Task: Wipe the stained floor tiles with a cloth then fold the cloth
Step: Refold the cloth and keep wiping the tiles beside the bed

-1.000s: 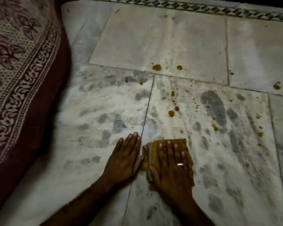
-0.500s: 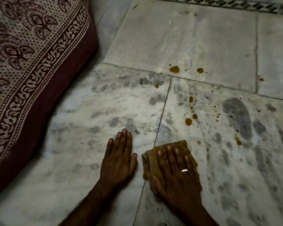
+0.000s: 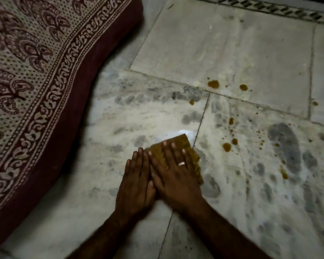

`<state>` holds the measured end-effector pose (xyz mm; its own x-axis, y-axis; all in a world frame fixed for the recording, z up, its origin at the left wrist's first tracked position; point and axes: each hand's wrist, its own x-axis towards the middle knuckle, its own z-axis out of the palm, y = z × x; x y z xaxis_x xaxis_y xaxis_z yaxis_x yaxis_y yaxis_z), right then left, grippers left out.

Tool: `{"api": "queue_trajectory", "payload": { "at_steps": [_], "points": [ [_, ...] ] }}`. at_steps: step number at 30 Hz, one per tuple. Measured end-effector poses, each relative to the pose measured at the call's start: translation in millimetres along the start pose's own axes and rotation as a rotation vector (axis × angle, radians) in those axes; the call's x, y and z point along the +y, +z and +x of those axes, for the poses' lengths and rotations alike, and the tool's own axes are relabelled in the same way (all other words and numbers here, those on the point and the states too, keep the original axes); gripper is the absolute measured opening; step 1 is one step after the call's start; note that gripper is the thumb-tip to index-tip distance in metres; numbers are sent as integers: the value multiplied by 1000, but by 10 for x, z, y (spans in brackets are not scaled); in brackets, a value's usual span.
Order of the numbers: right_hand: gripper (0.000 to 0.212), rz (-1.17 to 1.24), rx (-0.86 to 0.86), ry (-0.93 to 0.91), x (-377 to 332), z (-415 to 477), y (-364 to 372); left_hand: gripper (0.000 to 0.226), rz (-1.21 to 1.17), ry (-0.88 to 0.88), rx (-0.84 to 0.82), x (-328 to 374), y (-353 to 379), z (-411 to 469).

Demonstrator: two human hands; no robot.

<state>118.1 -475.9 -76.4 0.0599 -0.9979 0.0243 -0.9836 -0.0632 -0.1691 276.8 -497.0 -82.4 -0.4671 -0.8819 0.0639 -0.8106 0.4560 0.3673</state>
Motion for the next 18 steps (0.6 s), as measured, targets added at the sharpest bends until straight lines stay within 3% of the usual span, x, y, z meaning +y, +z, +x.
{"api": "queue_trajectory", "payload": {
  "at_steps": [4,6,12,15,18],
  "points": [
    [60,-41,35,-84,261,-599,-89,67,55,-36,-13,10,5,12],
    [62,-80,34,-28,551,-642,-127,65,136,-52,-34,44,29,34],
    [62,-20,22,209,641,359,-58,67,190,-78,-66,86,39,61],
    [61,-1,50,166,304,618,16,68,196,-82,-58,81,42,71],
    [60,-15,37,-19,86,280,19,68,189,-36,-33,49,51,27]
  ]
}}
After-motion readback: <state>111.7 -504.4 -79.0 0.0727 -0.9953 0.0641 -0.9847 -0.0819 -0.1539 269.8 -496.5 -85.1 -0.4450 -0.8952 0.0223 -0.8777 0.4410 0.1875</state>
